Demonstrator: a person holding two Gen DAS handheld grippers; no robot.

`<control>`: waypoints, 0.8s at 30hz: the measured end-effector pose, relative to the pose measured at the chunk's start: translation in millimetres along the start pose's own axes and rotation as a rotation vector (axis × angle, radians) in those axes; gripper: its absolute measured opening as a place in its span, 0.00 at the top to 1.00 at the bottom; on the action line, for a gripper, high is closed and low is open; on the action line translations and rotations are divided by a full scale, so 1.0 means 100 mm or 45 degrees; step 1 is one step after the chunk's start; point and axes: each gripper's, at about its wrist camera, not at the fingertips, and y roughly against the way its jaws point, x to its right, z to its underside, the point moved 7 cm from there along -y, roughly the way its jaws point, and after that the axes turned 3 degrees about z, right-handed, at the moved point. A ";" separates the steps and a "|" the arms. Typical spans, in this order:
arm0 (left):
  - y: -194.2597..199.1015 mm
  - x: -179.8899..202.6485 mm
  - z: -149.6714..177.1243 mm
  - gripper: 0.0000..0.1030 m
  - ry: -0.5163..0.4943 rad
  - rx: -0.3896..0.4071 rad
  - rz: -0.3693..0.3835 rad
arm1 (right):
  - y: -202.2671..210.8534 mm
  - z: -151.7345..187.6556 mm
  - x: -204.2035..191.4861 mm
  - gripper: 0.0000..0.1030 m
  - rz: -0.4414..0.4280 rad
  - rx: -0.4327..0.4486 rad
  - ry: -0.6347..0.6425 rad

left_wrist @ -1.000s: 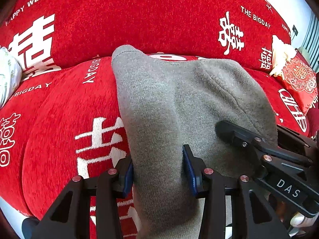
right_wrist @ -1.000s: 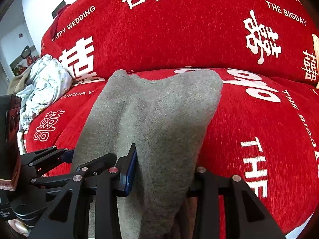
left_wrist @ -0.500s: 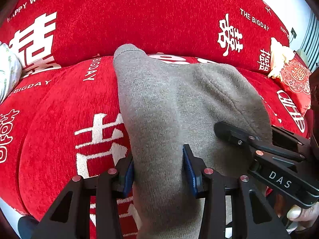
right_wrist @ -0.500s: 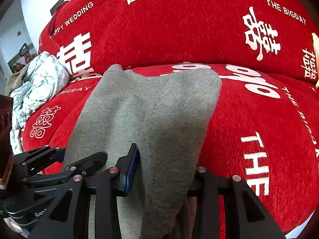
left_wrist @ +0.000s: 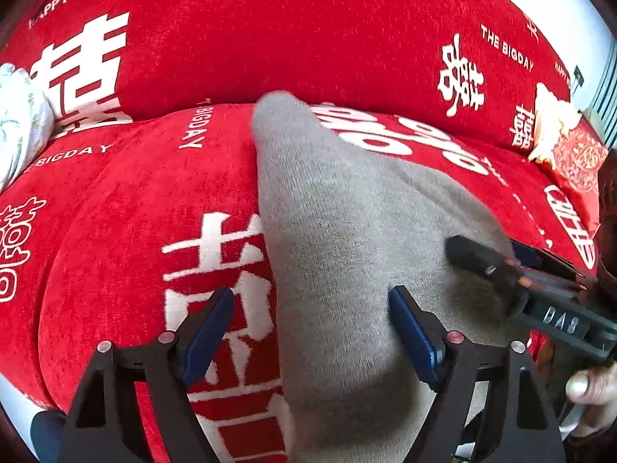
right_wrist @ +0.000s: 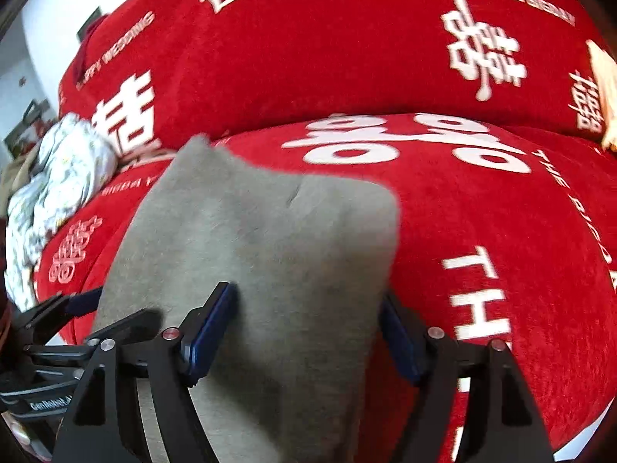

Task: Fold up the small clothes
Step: 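Open both tools and lift them off the folded sweater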

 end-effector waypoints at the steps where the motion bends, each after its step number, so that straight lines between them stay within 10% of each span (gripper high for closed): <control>1: 0.03 -0.02 -0.02 0.19 0.006 0.007 -0.001 | 0.04 -0.03 0.03 0.25 0.003 0.020 -0.016; 7: 0.06 -0.19 -0.33 0.19 0.086 0.037 -0.048 | 0.26 -0.29 -0.16 0.21 -0.141 0.146 0.019; 10: -0.16 -0.25 -0.39 0.14 0.038 -0.036 -0.133 | 0.00 -0.35 -0.27 0.21 -0.282 0.033 0.010; 13: -0.27 -0.27 -0.36 0.02 0.034 -0.071 -0.155 | -0.45 -0.23 -0.18 0.21 -0.212 -0.172 -0.031; 24: 0.39 0.14 -0.05 0.02 -0.165 0.091 -0.329 | 0.33 0.13 -0.36 0.21 0.032 0.088 0.251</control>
